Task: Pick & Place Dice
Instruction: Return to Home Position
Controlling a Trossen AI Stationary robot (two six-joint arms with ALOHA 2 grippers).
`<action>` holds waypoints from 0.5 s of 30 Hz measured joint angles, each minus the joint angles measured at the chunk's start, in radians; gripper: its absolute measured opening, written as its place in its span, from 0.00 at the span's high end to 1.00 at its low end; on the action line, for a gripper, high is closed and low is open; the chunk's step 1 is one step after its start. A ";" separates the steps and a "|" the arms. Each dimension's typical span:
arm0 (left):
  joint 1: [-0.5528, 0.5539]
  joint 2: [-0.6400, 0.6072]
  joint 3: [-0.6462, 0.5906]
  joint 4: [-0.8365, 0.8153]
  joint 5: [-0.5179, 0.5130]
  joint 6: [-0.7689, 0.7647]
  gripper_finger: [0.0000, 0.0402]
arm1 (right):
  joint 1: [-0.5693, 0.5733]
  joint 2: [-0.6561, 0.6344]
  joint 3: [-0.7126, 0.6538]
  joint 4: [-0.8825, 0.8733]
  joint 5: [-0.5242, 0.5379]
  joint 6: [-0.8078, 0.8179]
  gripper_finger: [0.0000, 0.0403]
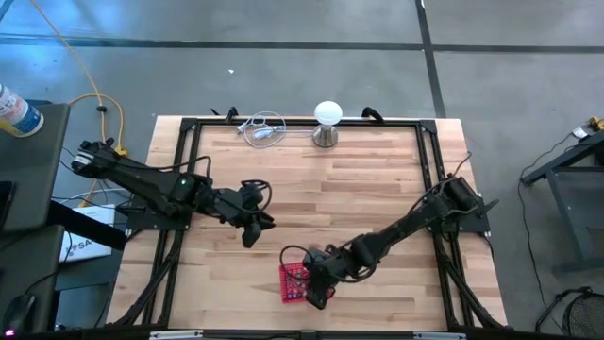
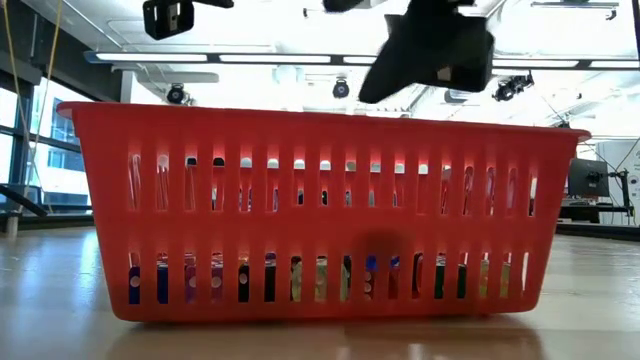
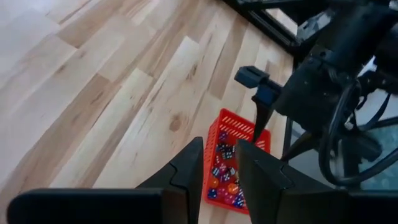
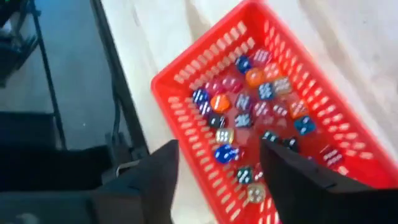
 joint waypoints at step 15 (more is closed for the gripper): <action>-0.001 -0.002 0.000 -0.036 0.091 0.093 0.78 | -0.022 -0.005 0.000 0.048 -0.165 0.001 0.38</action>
